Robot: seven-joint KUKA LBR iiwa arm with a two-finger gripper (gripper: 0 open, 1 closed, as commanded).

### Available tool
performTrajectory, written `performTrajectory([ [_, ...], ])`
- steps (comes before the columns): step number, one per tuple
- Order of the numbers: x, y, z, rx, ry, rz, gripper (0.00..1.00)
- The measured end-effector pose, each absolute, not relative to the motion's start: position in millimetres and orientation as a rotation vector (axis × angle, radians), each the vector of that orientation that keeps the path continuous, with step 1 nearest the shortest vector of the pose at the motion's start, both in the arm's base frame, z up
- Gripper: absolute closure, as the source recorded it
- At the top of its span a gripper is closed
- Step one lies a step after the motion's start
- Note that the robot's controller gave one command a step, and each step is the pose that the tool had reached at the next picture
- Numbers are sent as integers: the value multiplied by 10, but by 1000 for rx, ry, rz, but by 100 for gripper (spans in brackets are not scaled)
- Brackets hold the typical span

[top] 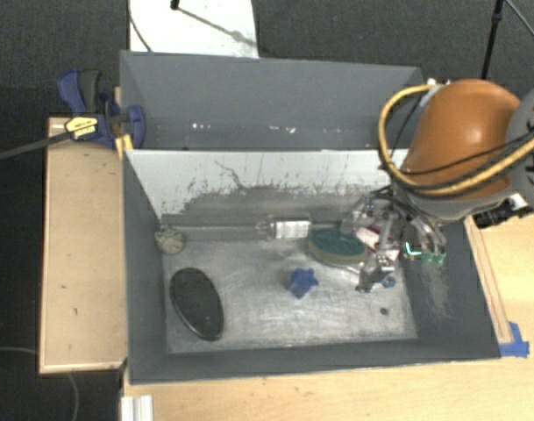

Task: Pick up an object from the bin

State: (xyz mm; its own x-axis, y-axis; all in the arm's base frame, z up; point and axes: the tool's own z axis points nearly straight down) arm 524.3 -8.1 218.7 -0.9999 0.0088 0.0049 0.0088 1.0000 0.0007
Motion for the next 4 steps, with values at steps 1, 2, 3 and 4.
performTrajectory([
  [1,5391,31,895,-304,-3128,-5,0],
  [2,5399,320,738,-411,-3119,-4,0],
  [3,5426,302,766,-413,-3128,-4,100],
  [4,4974,287,2920,-194,-3147,-2,100],
])
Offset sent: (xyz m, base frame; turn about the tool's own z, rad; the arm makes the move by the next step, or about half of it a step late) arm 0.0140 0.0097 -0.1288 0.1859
